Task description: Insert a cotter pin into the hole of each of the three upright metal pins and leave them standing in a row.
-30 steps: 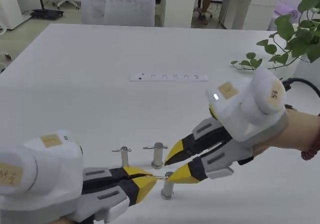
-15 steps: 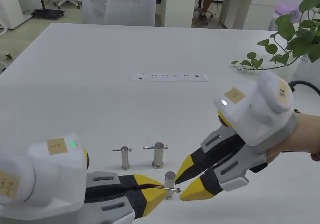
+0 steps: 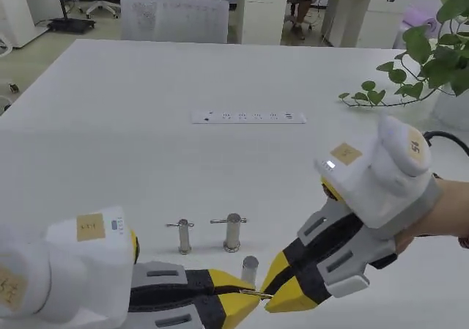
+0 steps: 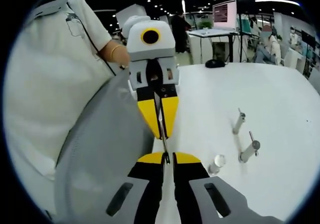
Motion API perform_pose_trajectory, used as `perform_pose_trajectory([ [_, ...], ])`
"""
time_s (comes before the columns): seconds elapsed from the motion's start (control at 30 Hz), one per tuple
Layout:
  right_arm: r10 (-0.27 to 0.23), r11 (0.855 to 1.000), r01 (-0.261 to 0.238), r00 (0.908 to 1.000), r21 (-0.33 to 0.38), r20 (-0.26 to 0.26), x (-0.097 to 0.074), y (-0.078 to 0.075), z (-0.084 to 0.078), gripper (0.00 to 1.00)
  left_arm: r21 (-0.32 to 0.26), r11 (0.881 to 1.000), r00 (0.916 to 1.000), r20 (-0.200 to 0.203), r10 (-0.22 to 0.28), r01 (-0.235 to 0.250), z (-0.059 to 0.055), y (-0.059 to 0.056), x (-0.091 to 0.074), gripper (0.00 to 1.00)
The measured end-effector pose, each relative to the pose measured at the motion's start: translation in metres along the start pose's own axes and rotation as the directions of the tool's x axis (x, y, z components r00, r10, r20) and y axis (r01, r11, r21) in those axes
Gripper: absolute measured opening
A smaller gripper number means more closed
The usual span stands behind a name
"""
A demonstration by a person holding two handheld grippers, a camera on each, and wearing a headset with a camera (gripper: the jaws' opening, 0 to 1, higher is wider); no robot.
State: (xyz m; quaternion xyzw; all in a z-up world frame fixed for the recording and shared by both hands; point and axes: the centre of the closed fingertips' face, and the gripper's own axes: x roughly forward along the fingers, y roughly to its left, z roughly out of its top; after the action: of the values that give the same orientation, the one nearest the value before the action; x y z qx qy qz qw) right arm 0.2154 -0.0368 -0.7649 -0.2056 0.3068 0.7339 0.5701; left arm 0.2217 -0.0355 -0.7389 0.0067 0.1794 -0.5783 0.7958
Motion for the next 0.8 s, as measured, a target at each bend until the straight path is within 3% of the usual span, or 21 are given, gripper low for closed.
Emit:
perform_pose_trajectory([
  [0.27, 0.016, 0.999, -0.017, 0.9998, -0.040, -0.008, 0.0012, 0.0063, -0.0004, 0.05, 0.007, 1.000, 0.9999, -0.003, -0.016, 0.016, 0.0001, -0.0029, -0.0008, 0.00],
  [0.8, -0.054, 0.990, 0.044, 0.9962, -0.137, -0.068, 0.0008, -0.0033, -0.0010, 0.03, 0.005, 1.000, 0.9997, -0.004, 0.023, -0.023, -0.0018, 0.0051, 0.0007, 0.01],
])
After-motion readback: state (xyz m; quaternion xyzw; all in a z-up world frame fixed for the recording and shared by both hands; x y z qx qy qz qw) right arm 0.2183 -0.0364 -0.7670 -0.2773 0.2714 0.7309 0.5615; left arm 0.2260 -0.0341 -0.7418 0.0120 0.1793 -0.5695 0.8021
